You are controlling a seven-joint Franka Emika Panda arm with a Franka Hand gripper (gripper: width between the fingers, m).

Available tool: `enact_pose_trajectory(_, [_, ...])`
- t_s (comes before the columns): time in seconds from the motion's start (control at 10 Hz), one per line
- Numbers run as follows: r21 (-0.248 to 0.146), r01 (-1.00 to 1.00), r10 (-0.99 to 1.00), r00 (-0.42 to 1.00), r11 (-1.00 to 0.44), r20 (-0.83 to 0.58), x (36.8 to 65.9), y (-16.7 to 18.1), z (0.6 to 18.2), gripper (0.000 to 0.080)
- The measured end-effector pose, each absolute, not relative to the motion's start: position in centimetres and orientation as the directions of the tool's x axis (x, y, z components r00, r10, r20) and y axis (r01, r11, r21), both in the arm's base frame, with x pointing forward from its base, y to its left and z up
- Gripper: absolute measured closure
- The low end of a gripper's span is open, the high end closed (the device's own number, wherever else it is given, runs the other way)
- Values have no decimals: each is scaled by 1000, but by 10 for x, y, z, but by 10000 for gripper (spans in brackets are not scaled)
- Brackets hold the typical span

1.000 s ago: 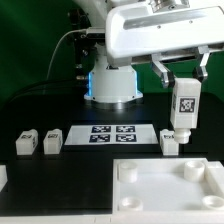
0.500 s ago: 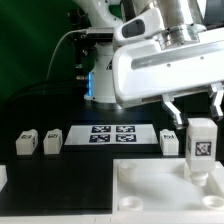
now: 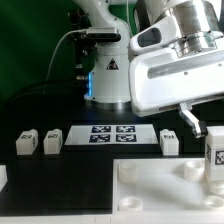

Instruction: Assemble one leg

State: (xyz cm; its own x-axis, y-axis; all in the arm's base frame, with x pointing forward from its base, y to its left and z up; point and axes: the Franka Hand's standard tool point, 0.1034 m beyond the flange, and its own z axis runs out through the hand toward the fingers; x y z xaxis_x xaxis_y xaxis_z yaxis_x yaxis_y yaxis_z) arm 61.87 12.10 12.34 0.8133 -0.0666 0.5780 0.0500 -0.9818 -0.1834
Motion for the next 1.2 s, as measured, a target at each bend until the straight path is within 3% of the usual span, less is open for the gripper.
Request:
enact_pose_trajectory(0.8, [-176, 46, -61, 828, -983, 558, 610, 117, 96, 505])
enact_pose_trajectory(1.2, [-183, 16, -90, 826, -983, 556, 608, 118, 95, 505])
